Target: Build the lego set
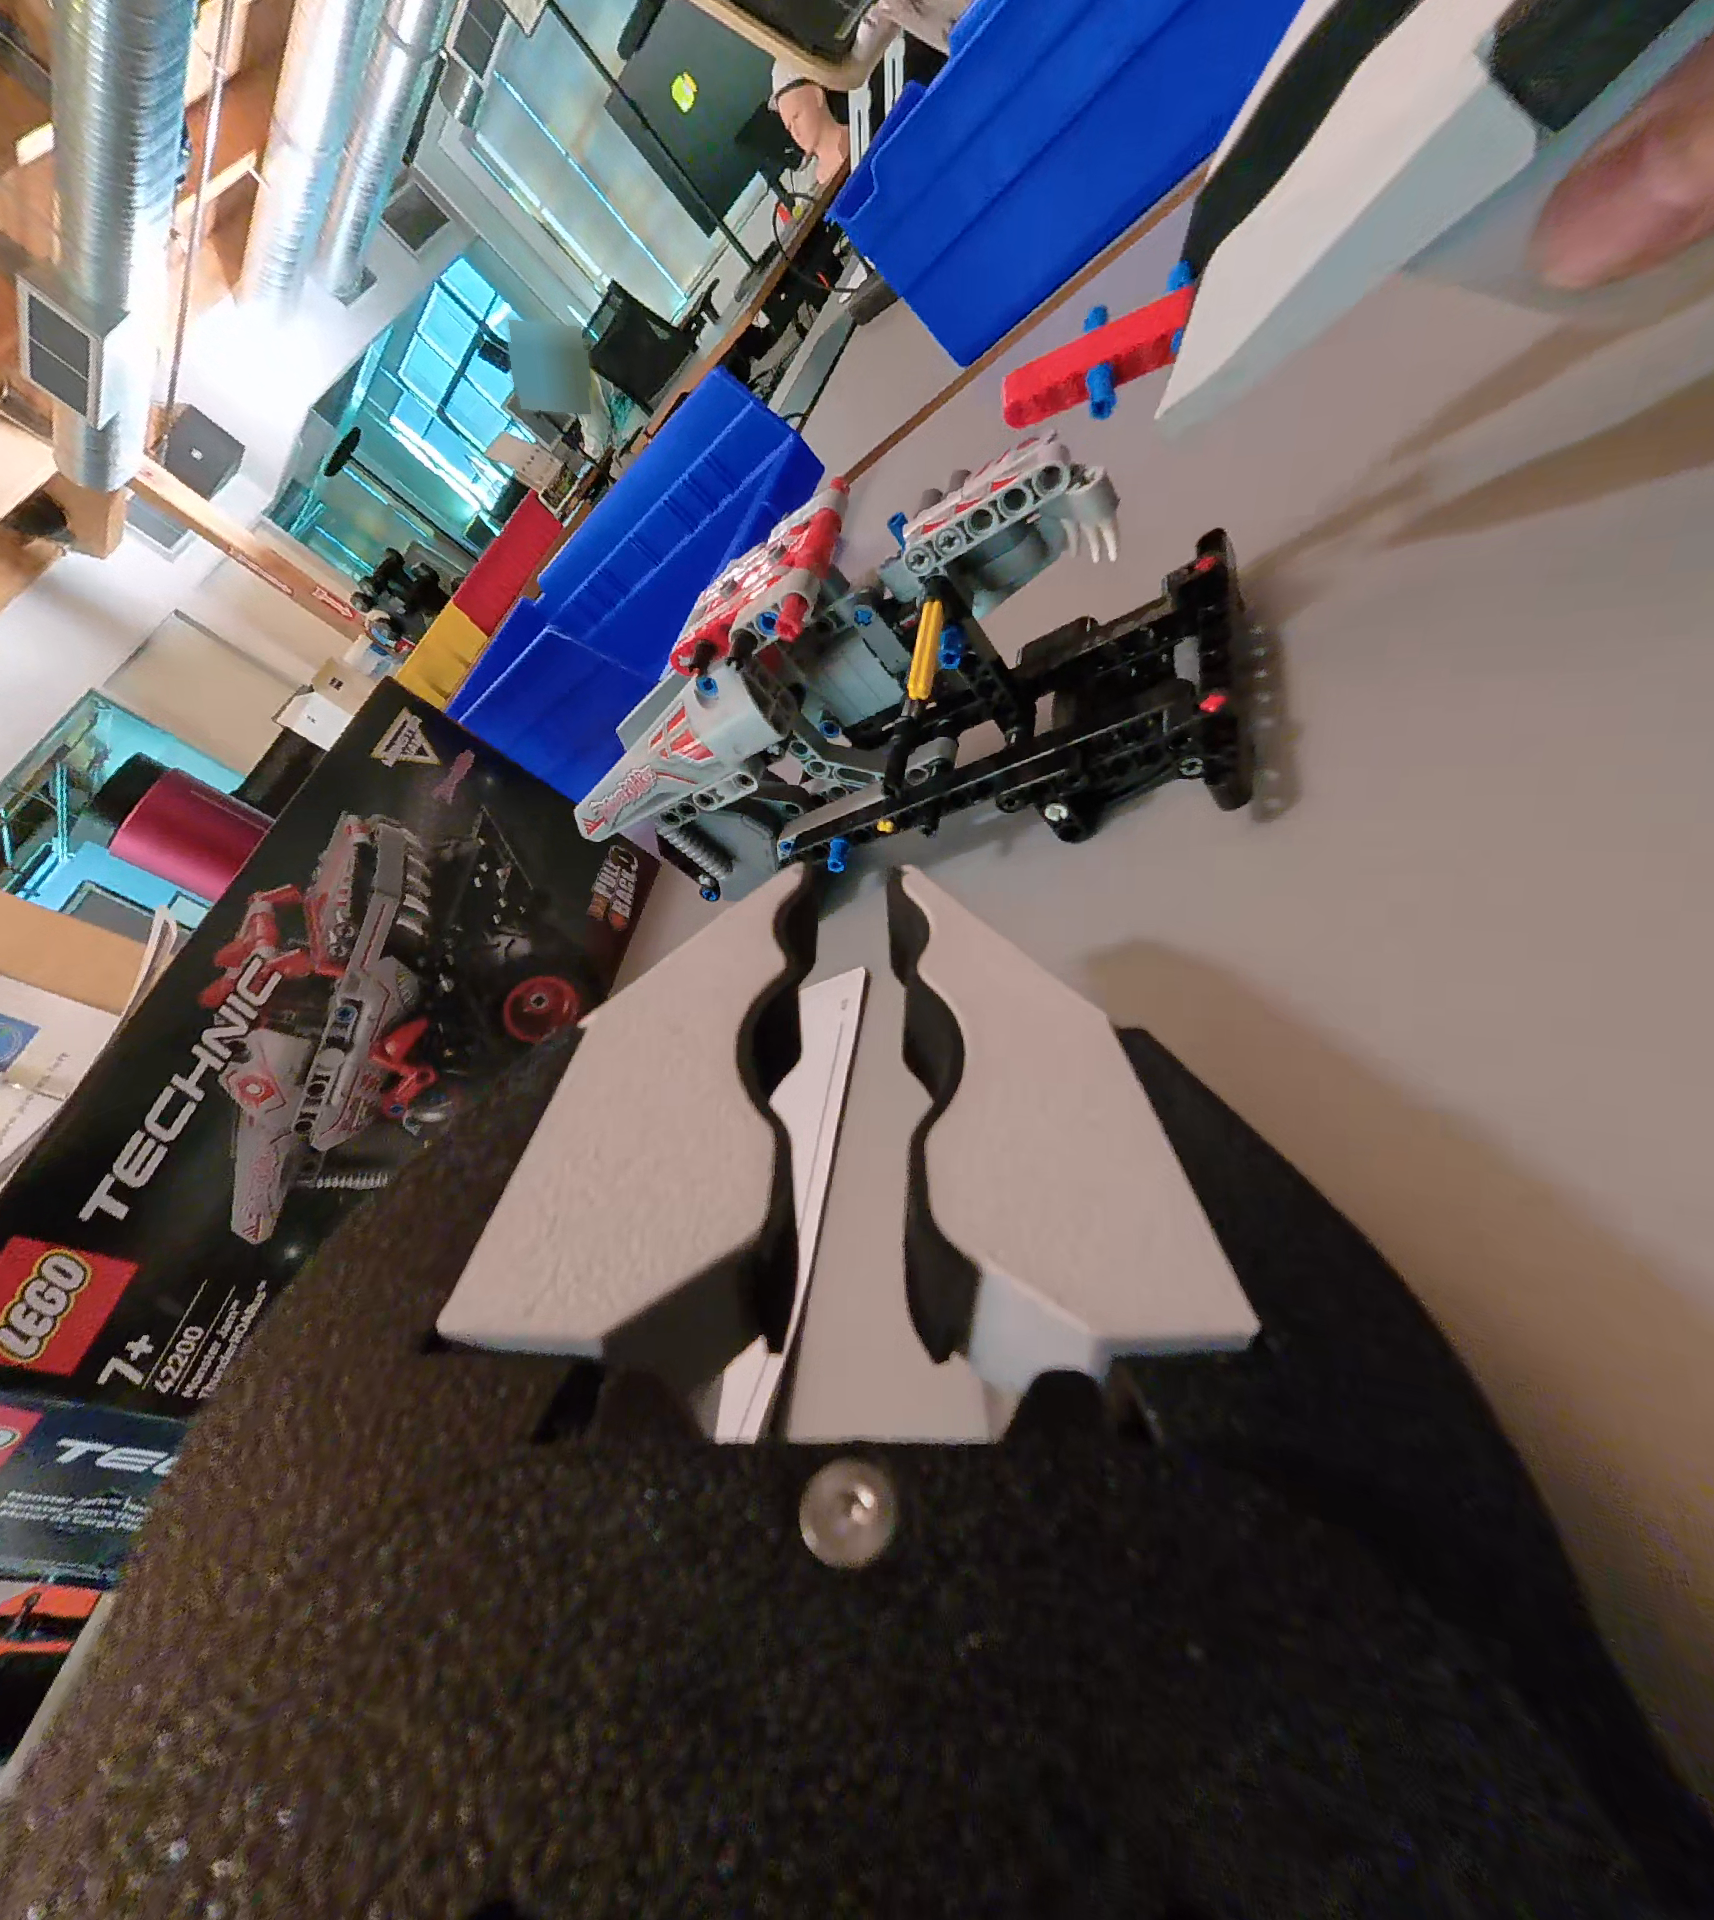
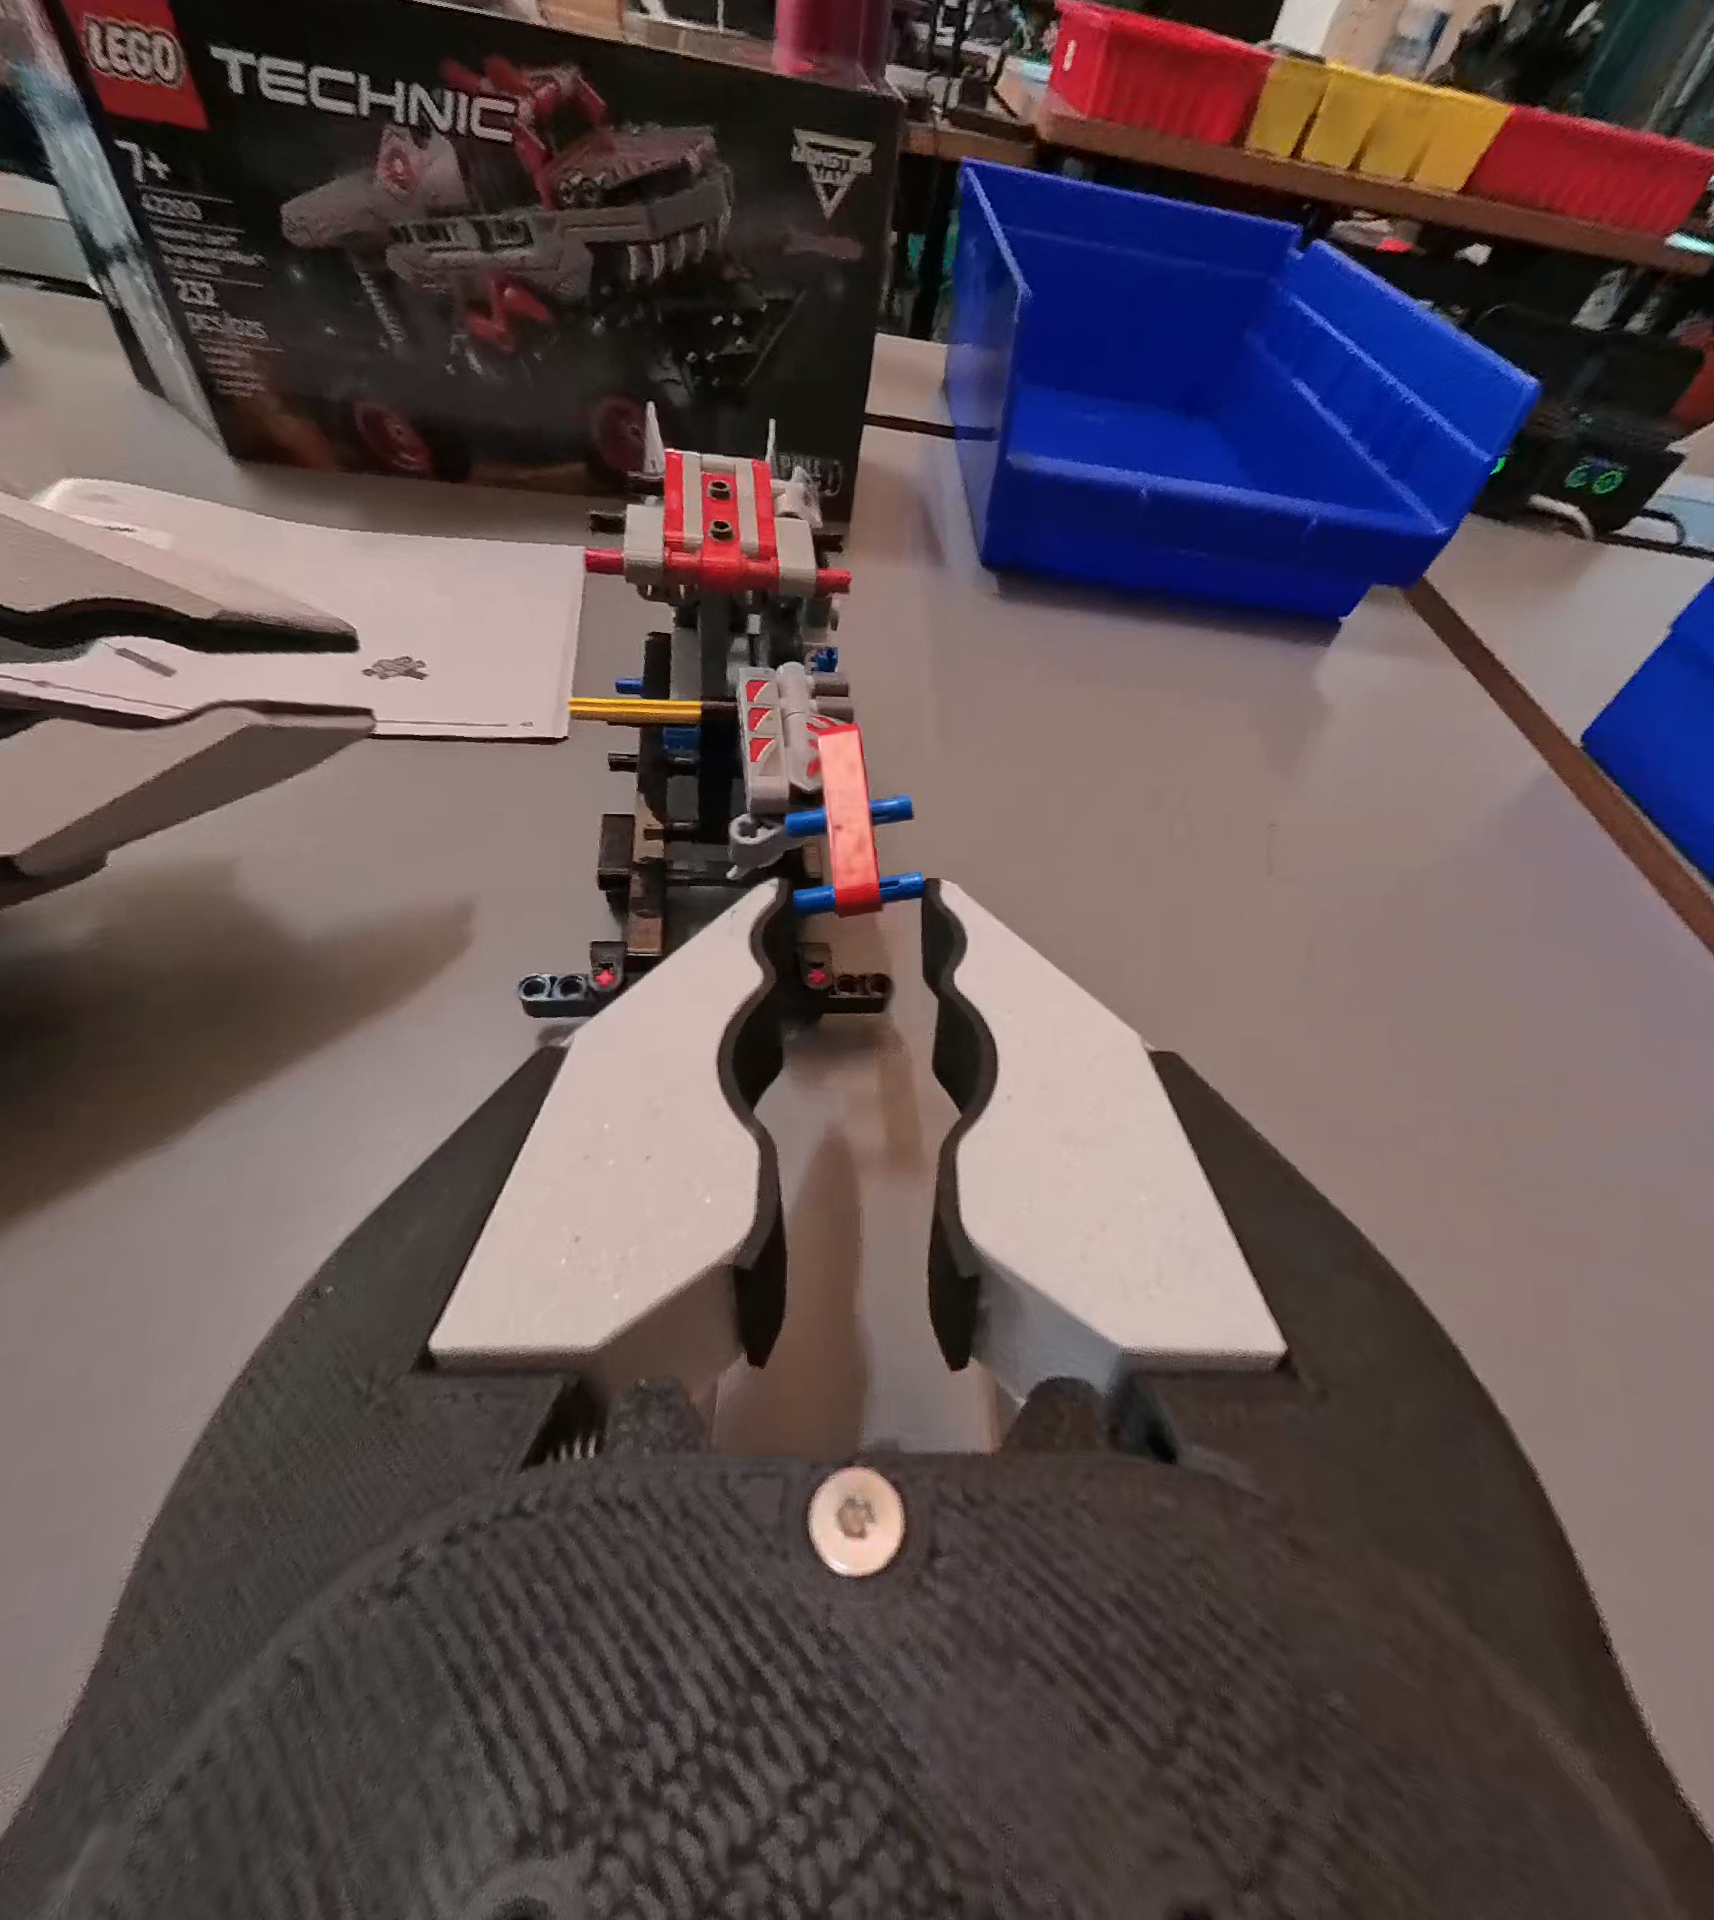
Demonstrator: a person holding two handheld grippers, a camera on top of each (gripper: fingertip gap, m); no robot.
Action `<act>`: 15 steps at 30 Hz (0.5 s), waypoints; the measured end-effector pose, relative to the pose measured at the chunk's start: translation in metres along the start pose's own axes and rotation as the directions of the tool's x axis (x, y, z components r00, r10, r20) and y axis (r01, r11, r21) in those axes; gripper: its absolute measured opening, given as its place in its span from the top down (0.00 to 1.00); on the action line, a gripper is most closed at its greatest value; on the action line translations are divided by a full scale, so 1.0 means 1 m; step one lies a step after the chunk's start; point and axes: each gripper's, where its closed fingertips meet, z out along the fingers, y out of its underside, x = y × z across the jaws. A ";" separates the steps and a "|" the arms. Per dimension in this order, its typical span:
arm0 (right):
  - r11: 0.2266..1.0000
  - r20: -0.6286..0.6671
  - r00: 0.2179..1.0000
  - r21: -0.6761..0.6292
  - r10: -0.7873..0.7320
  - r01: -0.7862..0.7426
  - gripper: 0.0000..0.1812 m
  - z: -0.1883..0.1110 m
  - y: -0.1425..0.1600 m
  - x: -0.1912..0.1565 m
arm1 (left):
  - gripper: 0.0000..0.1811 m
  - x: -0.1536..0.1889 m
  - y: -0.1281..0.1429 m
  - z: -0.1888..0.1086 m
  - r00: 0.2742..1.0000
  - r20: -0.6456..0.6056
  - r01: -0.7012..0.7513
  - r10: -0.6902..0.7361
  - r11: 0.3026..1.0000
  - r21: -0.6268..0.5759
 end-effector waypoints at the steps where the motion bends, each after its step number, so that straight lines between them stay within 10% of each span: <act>1: 1.000 -0.005 1.000 -0.001 -0.004 0.004 0.87 -0.001 0.001 0.000 | 0.94 0.000 0.001 0.000 1.000 -0.003 0.000 0.000 1.000 -0.004; 15: 0.991 0.030 0.991 -0.041 0.130 -0.128 0.87 -0.002 0.008 0.012 | 0.95 0.004 0.001 0.001 0.999 -0.026 -0.019 0.019 1.000 -0.005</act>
